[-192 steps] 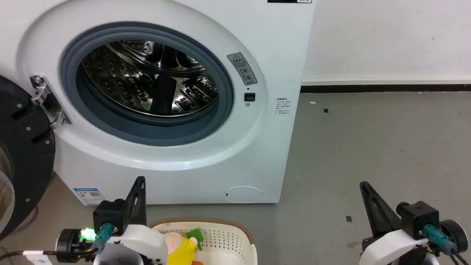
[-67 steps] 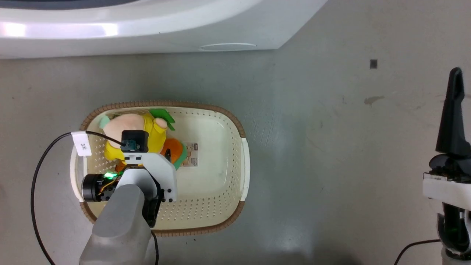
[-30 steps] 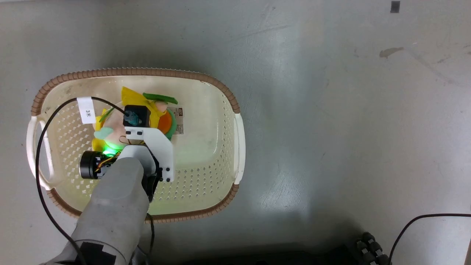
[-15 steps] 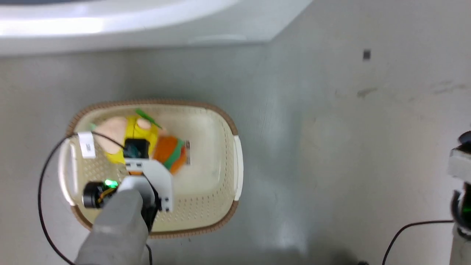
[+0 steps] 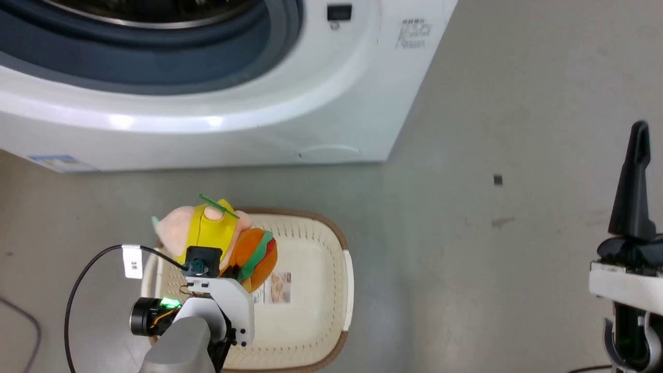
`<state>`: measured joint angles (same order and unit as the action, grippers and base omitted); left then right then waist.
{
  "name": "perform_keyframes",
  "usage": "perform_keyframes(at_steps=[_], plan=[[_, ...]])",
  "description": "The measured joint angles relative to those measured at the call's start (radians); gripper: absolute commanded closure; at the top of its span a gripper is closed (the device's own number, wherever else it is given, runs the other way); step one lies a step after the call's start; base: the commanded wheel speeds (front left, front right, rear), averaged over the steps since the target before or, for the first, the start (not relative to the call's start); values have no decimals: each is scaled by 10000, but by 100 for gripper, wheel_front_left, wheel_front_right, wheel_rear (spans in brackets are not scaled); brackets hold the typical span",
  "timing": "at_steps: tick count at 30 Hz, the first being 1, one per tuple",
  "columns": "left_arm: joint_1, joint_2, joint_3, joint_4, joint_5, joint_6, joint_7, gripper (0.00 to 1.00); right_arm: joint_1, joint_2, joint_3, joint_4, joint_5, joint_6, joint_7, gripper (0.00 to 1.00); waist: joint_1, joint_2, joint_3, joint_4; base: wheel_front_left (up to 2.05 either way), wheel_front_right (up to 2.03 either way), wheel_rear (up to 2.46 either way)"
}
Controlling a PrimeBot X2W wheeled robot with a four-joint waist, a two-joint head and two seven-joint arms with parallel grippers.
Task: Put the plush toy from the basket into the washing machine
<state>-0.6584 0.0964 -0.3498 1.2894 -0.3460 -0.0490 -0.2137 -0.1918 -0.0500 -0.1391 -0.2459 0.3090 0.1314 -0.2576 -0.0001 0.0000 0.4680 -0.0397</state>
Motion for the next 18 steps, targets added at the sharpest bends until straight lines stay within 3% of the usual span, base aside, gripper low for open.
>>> perform_keyframes(at_steps=[9,18], plan=[[256,217,-52,-1131,75,171,-387,100,632,0,-50,138,23,0,0,0,-1,0,-1523,312,0,0,0],[244,807,326,-3363,274,723,-422,100,664,0,-109,96,96,0,0,0,0,0,-1617,249,0,0,0]])
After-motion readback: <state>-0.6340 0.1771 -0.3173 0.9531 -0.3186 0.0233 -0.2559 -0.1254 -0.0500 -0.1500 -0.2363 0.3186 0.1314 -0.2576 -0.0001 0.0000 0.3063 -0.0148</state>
